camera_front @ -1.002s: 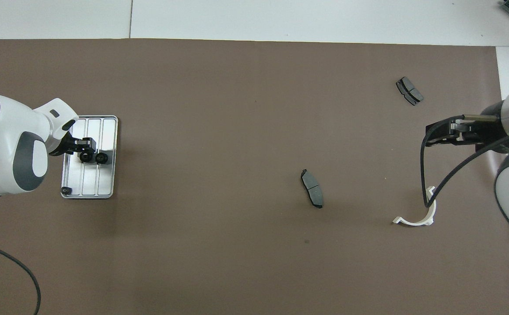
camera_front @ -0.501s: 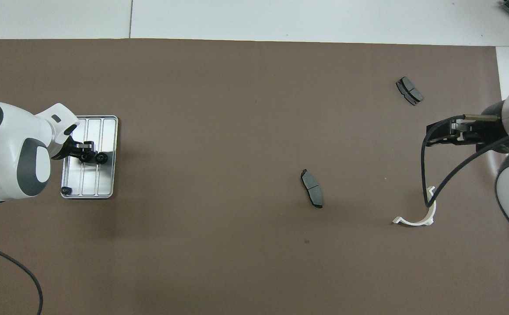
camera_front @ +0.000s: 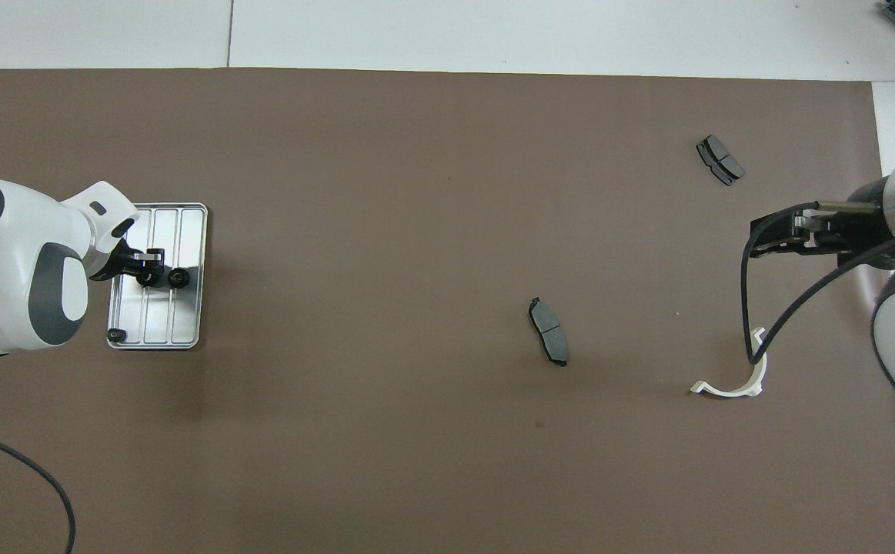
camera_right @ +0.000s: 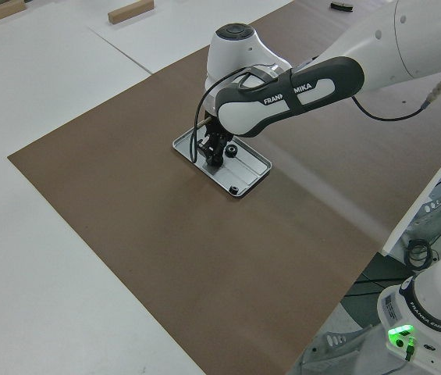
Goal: Place bearing gear from tray to pile
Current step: 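Grasp one black gear in the tray with the left gripper, then carry the gear to mid-mat and release it while the right gripper reaches in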
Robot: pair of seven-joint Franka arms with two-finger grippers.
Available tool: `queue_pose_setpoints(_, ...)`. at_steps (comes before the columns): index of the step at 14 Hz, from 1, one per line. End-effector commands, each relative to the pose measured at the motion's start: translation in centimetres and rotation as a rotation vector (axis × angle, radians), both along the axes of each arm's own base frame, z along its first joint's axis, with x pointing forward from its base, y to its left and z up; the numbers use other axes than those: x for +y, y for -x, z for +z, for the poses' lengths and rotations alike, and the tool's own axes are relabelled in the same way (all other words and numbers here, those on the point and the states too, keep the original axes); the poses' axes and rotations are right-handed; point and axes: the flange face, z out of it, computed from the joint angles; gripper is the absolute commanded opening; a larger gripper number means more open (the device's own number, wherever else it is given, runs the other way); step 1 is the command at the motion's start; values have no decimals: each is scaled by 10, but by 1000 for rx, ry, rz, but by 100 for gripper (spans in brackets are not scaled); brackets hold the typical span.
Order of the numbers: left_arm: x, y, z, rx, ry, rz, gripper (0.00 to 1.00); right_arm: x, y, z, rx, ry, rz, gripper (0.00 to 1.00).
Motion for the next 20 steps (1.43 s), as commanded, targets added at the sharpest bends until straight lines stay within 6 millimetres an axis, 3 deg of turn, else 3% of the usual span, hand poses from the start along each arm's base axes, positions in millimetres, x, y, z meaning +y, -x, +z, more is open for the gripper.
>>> queue_pose_setpoints(1, -1, -19, 32, 12, 11, 1, 14, -3, 3, 0, -4, -20, -15, 100)
queue_pose_setpoints(3, -26, -38, 60, 3, 71, 55, 14, -3, 3, 0, -4, -20, -15, 100)
queue_pose_setpoints(6, -127, -44, 77, -8, 81, 124, 14, -3, 3, 0, -4, -20, -15, 100)
queue_pose_setpoints(8, -203, -35, 85, -19, 85, 185, 14, -3, 2, 0, -7, -20, -15, 100)
queue_pose_setpoints(10, -260, -13, 79, -7, 68, 188, 14, -3, 3, 0, -4, -20, -15, 100)
queue_pose_setpoints(12, -303, 8, 74, 2, 56, 182, 13, -3, 3, 0, -4, -20, -15, 100)
queue_pose_setpoints(15, -344, 32, 59, 17, 44, 142, 13, -3, 3, -2, -2, -20, -14, 100)
queue_pose_setpoints(17, -363, 45, 38, 30, 29, 131, 13, -3, 2, -2, -7, -20, -12, 100)
queue_pose_setpoints(20, -378, 57, 28, 14, 38, 119, 14, -2, 2, -2, -10, -20, -12, 100)
